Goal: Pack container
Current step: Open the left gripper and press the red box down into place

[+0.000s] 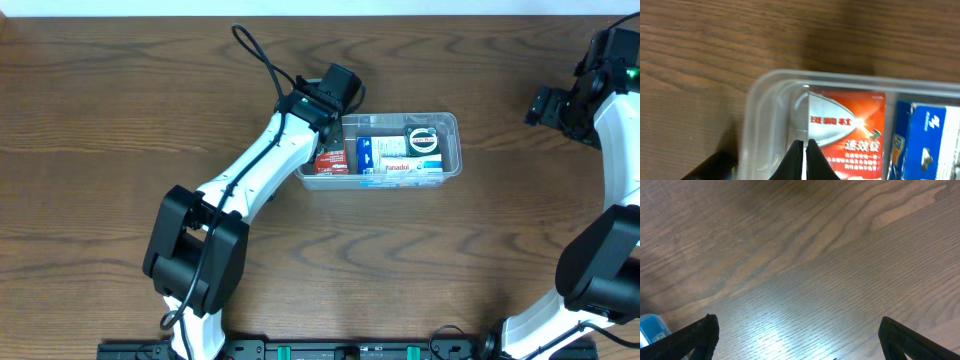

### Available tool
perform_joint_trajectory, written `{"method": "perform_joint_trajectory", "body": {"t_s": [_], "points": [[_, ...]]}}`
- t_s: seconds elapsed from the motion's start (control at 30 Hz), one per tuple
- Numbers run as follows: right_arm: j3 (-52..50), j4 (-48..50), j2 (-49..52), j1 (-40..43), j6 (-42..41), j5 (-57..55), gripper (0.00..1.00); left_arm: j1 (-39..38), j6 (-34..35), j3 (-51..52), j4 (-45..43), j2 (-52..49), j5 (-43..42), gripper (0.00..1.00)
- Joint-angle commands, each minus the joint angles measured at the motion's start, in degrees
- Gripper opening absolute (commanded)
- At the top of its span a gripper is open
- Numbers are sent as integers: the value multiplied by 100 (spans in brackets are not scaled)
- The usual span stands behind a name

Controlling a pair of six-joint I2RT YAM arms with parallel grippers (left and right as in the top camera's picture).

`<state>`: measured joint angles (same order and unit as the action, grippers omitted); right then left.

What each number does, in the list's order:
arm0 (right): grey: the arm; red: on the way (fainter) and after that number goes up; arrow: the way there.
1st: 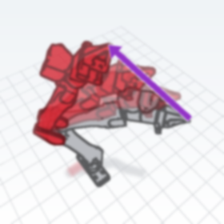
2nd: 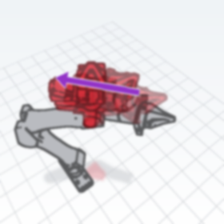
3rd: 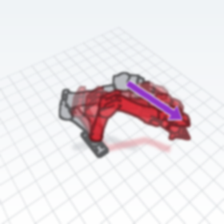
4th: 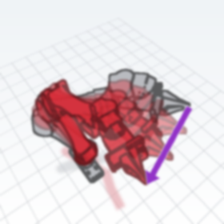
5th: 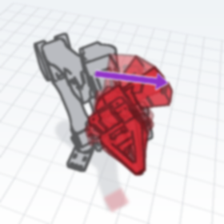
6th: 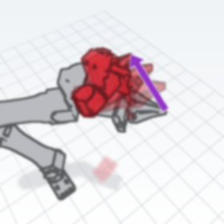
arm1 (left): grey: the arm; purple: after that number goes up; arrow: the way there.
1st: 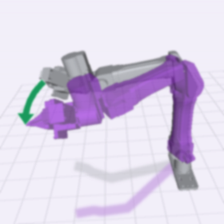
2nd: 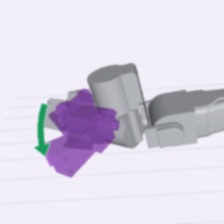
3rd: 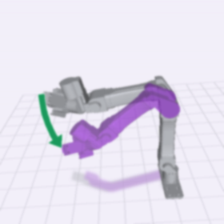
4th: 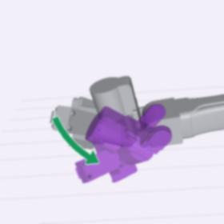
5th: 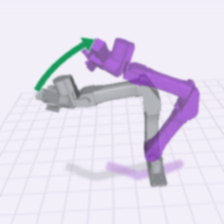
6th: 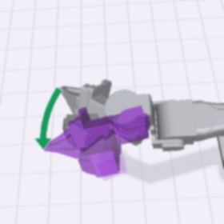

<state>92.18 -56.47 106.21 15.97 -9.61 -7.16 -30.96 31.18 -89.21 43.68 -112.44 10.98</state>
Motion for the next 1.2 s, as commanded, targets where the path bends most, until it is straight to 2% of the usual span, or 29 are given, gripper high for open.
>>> {"method": "perform_joint_trajectory", "body": {"t_s": [0.0,1.03,1.17], "points": [[61,-9,-92,22,68,-33,99,15,199,39,42,-105,125,6],[61,-9,-92,22,68,-33,99,42,188,39,39,-804,-245,6],[61,-9,-92,22,68,-35,99,42,-79,39,4,-804,-310,6]]}}
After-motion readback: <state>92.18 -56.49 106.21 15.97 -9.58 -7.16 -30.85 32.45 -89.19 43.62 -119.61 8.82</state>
